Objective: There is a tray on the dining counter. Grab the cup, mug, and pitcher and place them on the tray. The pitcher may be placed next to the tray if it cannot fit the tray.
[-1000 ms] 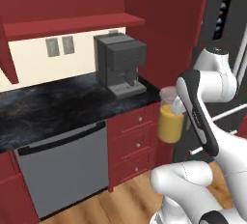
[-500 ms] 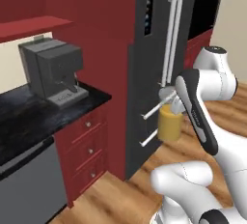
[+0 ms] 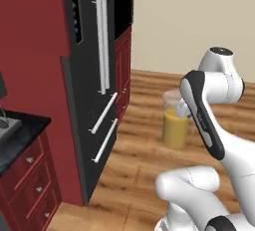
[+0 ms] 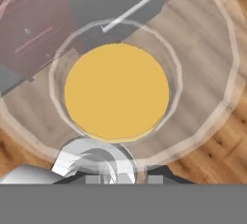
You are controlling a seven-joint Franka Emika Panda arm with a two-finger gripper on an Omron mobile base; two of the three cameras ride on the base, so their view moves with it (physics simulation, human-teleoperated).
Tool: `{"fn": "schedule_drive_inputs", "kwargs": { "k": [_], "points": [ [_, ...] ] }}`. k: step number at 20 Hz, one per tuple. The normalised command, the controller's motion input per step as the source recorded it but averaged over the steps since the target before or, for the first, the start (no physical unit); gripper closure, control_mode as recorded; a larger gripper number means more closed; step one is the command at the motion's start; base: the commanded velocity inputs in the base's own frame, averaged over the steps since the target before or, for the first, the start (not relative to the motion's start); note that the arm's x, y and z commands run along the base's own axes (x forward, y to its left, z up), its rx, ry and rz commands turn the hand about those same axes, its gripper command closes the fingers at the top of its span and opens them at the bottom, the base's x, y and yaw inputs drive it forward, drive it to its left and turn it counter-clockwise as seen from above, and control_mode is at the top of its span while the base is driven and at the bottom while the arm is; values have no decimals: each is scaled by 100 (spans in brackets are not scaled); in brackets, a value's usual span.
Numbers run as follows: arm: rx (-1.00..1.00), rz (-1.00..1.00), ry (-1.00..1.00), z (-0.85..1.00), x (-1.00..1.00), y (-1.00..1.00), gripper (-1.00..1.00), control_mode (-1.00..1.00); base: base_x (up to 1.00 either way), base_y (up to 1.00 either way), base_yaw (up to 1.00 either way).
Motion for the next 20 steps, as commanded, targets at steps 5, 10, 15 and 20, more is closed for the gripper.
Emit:
{"fn": "schedule_drive_inputs", "kwargs": {
  "k": [5, 10, 15, 20],
  "points": [
    [0, 0, 0, 0, 0, 0, 100, 100, 0, 0, -67],
    [0, 0, 0, 0, 0, 0, 100, 100, 11, 0, -59],
    [0, 0, 0, 0, 0, 0, 100, 100, 50, 2, -44],
    [0, 0, 0, 0, 0, 0, 100, 100, 81, 18, -21]
  ]
}}
